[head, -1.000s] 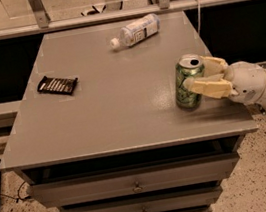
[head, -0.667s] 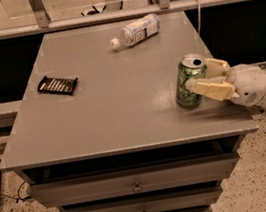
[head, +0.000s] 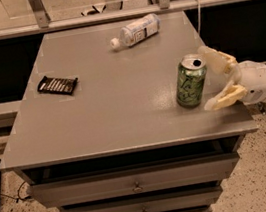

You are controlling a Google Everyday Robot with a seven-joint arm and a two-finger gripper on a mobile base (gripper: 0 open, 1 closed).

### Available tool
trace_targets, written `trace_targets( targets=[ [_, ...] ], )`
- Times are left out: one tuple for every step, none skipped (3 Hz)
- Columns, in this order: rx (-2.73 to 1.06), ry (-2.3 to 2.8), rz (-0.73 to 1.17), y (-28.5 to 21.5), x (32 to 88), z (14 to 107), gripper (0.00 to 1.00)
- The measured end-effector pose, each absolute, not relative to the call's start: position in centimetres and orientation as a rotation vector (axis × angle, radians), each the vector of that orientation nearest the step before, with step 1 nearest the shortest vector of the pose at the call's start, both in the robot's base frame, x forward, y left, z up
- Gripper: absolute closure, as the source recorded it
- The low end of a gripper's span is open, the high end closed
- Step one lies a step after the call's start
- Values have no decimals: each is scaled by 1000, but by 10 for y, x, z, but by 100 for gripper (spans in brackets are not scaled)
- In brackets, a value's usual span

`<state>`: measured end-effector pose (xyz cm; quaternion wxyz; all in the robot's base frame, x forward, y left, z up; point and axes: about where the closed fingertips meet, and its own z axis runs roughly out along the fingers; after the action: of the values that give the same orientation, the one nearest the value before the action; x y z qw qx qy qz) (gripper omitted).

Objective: Place green can upright

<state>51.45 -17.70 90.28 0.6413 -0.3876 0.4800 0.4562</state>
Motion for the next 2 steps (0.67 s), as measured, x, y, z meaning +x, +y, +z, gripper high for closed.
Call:
trace_targets(
  targets=[
    [-963, 1131, 981, -193, 512, 928, 0],
    [-1113, 1186, 854, -226, 504, 989, 0]
  ],
)
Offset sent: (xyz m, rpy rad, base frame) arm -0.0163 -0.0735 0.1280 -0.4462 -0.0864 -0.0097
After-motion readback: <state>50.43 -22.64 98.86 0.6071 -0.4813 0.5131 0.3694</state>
